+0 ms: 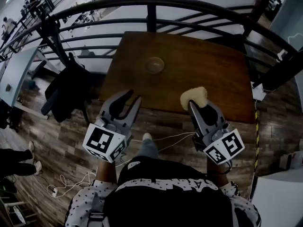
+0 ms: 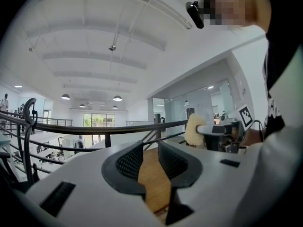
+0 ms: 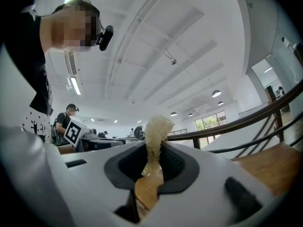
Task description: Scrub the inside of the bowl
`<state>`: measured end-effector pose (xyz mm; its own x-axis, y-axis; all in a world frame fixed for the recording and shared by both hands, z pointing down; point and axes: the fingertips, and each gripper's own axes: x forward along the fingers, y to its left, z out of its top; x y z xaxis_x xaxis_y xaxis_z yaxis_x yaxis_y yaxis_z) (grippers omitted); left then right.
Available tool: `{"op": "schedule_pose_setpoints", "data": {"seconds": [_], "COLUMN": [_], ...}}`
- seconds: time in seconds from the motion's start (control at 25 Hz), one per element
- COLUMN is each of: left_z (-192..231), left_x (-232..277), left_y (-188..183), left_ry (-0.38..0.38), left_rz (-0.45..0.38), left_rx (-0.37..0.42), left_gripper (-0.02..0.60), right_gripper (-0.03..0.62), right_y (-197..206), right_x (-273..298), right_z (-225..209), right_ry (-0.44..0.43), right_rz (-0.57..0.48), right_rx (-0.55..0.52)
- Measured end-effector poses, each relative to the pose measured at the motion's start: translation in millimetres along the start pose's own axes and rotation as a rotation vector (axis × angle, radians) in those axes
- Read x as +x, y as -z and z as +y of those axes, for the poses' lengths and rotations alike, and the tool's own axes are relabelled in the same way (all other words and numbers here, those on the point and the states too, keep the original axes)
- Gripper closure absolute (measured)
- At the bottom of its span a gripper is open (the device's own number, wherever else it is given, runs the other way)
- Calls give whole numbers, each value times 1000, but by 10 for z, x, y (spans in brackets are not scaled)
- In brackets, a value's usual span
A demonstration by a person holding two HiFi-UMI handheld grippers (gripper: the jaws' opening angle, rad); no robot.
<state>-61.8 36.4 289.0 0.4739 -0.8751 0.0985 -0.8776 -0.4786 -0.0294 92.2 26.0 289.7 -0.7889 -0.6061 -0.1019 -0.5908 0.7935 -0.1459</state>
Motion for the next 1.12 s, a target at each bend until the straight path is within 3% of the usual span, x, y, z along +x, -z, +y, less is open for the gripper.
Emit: {"op": "schedule_pose_setpoints", "data": {"seconds": [0.2,0.48,0.72,0.88,1.12], "left_z": [249,605,1030,1237,1481], "left_x": [181,529,756,894,1134], "left_y": [-93,-41,51,99,210], "left_ry": [27,66,83,140,167], "left_rz": [-47,1,20,14,41], "left_rx": [-21,-21,-65,-95,-70], "left_gripper": [494,494,494,494,494], "right_gripper": [531,531,531,531,531], "right_y": [-39,-33,35,96,134], "right_x": [238,629,1031,1270,1487], "right_z": [-123,-359,-472,-537,-645], "right_ry": [29,58,80,100,138], "right_rz": [-7,3,18,24,36], "right_rx": [-6,0,4,2,-11]}}
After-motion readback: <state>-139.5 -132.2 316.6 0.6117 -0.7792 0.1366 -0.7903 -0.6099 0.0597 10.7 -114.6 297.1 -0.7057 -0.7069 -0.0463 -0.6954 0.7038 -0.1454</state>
